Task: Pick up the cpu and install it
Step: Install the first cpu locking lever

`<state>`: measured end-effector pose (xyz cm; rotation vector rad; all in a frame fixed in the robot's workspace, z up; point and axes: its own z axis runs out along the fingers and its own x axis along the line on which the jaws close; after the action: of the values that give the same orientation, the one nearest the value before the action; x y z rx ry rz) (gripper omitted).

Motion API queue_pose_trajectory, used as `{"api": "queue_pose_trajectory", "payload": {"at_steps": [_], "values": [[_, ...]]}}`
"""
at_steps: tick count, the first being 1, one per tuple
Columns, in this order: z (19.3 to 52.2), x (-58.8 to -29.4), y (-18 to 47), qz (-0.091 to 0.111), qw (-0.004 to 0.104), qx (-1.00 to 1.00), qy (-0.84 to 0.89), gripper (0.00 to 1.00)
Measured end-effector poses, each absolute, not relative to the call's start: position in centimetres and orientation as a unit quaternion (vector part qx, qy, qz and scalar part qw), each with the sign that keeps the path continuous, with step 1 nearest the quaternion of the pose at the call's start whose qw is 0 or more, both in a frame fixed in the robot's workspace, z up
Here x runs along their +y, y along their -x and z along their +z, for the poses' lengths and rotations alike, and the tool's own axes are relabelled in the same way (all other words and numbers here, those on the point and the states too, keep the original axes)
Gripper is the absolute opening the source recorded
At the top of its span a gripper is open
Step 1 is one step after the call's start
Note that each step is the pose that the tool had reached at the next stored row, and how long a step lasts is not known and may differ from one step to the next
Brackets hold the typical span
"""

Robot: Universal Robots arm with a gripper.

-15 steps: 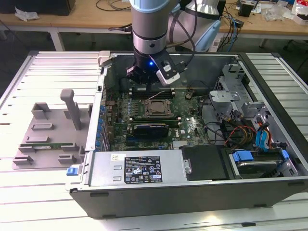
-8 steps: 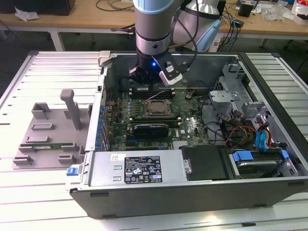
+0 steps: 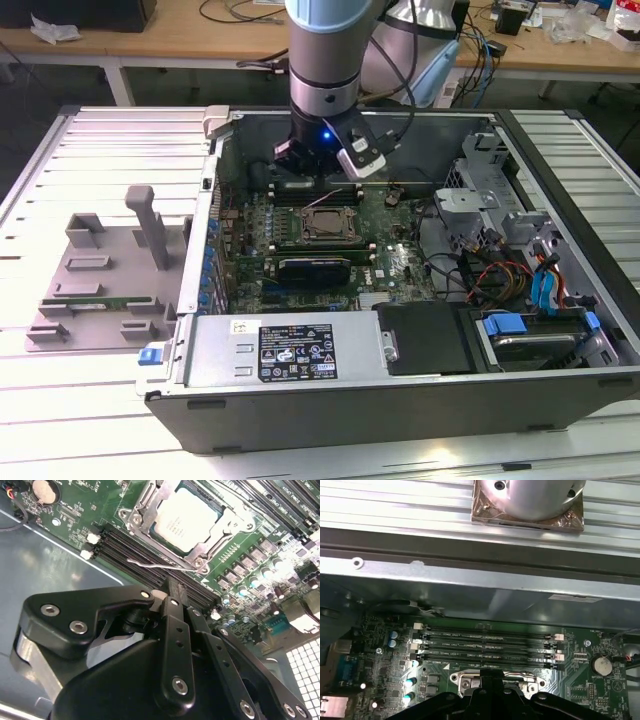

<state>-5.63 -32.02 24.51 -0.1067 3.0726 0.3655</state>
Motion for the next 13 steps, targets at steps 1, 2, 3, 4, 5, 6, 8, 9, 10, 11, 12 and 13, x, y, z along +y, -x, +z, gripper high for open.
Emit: {"api": "queue_pose_trajectory", "payload": {"at_steps": [1, 2, 3, 4, 5, 6, 8, 9, 10, 11, 12, 13], "values": [[24.49, -32.02, 5.49, 0.118, 0.023, 0.992, 0.034, 0.11], [24.46, -32.02, 5.32, 0.118, 0.023, 0.992, 0.034, 0.11], [24.43, -32.02, 5.17, 0.118, 0.023, 0.992, 0.034, 0.11], [24.39, -32.02, 4.88, 0.118, 0.023, 0.992, 0.034, 0.11], [24.38, -32.02, 4.74, 0.118, 0.023, 0.992, 0.034, 0.11], [24.37, -32.02, 4.74, 0.118, 0.023, 0.992, 0.034, 0.11], [24.21, -32.02, 4.69, 0.118, 0.023, 0.992, 0.035, 0.11], [24.07, -32.02, 4.65, 0.119, 0.023, 0.992, 0.034, 0.11], [23.92, -32.02, 4.62, 0.119, 0.023, 0.992, 0.032, 0.11], [23.91, -32.02, 4.62, 0.119, 0.023, 0.992, 0.032, 0.11], [23.90, -32.02, 4.61, 0.119, 0.023, 0.992, 0.032, 0.11], [23.89, -32.02, 4.62, 0.119, 0.023, 0.992, 0.031, 0.11]]}}
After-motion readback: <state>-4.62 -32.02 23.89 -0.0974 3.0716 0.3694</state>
